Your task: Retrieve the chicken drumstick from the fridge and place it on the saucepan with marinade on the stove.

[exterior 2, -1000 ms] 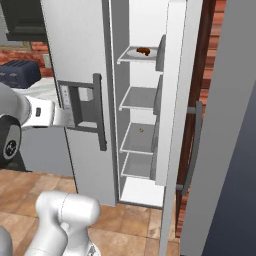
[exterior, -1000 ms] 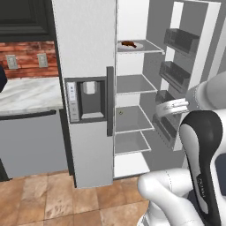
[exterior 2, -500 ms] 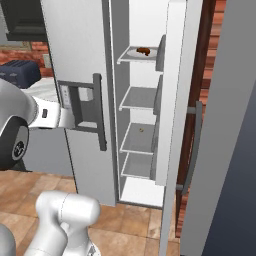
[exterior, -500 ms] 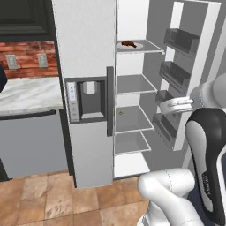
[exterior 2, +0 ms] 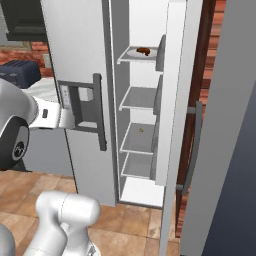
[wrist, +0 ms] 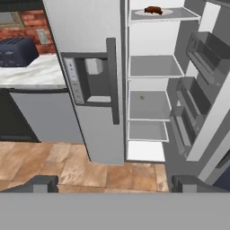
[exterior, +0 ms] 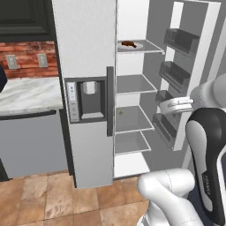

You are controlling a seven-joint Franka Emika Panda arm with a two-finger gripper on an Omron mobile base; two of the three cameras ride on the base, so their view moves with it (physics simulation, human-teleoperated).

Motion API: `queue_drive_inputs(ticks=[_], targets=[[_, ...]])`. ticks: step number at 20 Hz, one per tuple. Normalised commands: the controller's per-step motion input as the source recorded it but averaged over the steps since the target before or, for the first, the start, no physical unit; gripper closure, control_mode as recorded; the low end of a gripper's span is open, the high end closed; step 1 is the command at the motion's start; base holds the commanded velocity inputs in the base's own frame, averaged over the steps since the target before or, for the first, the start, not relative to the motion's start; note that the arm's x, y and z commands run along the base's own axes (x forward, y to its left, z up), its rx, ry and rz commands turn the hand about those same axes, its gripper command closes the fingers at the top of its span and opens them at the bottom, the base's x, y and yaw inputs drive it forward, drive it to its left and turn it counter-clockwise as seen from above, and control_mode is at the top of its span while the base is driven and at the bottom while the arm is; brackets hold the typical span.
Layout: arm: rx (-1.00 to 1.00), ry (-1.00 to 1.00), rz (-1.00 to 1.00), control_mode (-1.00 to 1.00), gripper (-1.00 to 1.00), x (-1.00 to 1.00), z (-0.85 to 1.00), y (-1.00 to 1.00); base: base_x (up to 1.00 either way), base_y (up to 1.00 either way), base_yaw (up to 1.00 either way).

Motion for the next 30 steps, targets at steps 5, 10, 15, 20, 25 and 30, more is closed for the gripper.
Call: queue_drive_inputs(ticks=[5,10,15,20,25,30], targets=[[-0.02,0.0,0.0,-1.0,-1.0,0.0,0.0,0.0,0.0,0.0,0.0],[-0.01,0.0,0.0,-1.0,-1.0,0.0,0.0,0.0,0.0,0.0,0.0],[-0.01,0.0,0.0,-1.0,-1.0,0.0,0.0,0.0,0.0,0.0,0.0],[-0.05,0.0,0.0,-1.0,-1.0,0.0,-0.05,0.0,0.0,0.0,0.0],[-0.07,0.0,0.0,-1.0,-1.0,0.0,-0.05,0.0,0.0,0.0,0.0],[-0.03,0.0,0.0,-1.0,-1.0,0.0,-0.02,0.0,0.0,0.0,0.0]])
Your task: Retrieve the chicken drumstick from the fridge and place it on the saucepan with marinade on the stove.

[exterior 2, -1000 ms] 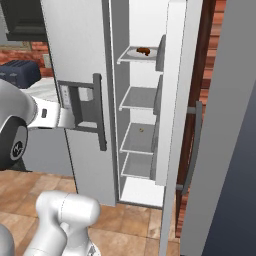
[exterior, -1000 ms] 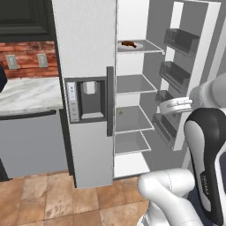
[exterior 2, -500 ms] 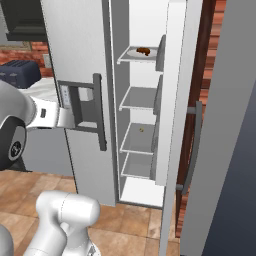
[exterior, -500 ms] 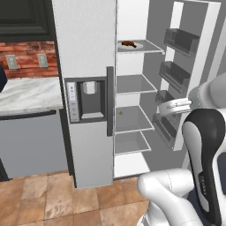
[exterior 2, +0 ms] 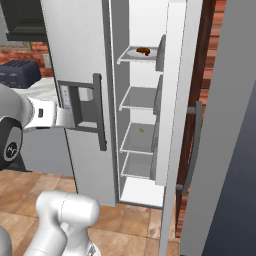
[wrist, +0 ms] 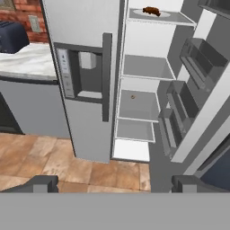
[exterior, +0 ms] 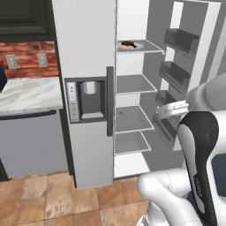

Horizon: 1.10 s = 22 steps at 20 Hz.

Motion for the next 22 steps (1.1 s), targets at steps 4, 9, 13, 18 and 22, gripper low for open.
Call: queue_drive_inputs(ticks=[4,9,13,18,22], targets=[[0.0,0.0,0.0,-1.0,-1.0,0.0,0.0,0.0,0.0,0.0,0.0],[0.0,0.0,0.0,1.0,-1.0,0.0,0.0,0.0,0.03,0.0,0.0],[0.0,0.0,0.0,1.0,-1.0,0.0,0.0,0.0,0.37,0.0,0.0],[0.0,0.0,0.0,1.0,-1.0,0.0,0.0,0.0,0.63,0.0,0.0],[0.0,0.0,0.0,1.0,-1.0,0.0,0.0,0.0,0.65,-0.01,0.0]])
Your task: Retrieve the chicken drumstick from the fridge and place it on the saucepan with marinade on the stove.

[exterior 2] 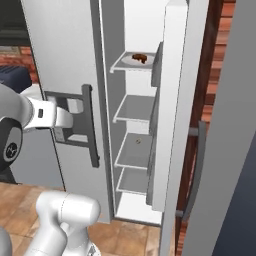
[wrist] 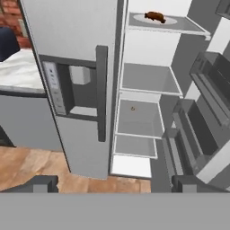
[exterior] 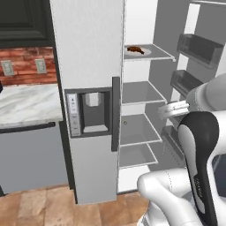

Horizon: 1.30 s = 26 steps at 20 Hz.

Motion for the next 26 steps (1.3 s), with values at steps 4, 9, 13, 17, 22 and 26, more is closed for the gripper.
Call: queue_drive_inputs(ticks=[4,9,13,17,22,26], targets=[[0.0,0.0,0.0,1.0,-1.0,0.0,0.0,0.0,0.5,-0.08,0.0],[0.0,0.0,0.0,1.0,-1.0,0.0,0.0,0.0,0.44,-0.1,0.0],[0.0,0.0,0.0,1.0,-1.0,0.0,0.0,0.0,0.46,0.0,0.0],[0.0,0.0,0.0,1.0,-1.0,0.0,0.0,0.0,0.5,0.0,0.0],[0.0,0.0,0.0,1.0,-1.0,0.0,0.0,0.0,0.36,-0.09,-0.02],[0.0,0.0,0.0,1.0,-1.0,0.0,0.0,0.0,0.24,-0.23,-0.01]])
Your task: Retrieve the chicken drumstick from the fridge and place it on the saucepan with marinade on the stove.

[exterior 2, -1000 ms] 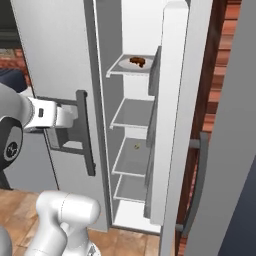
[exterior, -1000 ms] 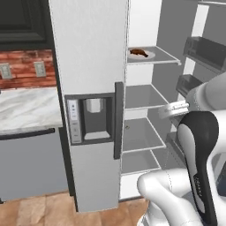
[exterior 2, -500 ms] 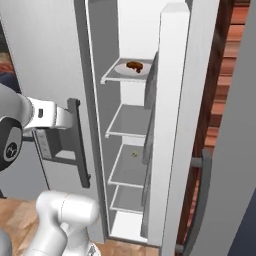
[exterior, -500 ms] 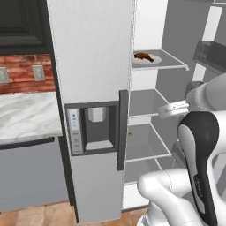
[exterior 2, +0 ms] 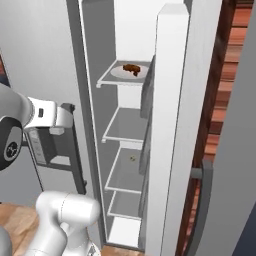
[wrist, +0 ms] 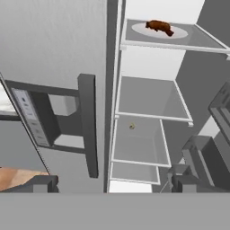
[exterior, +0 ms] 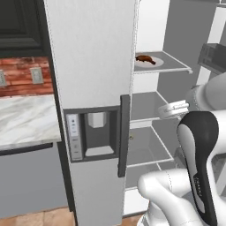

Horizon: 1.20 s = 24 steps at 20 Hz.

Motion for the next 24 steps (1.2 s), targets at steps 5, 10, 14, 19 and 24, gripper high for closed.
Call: queue_drive_inputs(ticks=[5,10,14,19,24], targets=[[0.0,0.0,0.0,1.0,-1.0,0.0,0.0,0.0,0.26,-0.29,-0.02],[0.0,0.0,0.0,1.0,-1.0,0.0,0.0,0.0,0.24,-0.4,-0.04],[0.0,0.0,0.0,1.0,-1.0,0.0,0.0,0.0,0.27,-0.44,-0.04],[0.0,0.0,0.0,1.0,-1.0,0.0,0.0,0.0,0.36,-0.37,0.0],[0.0,0.0,0.0,1.0,-1.0,0.0,0.0,0.0,0.48,-0.23,0.0]])
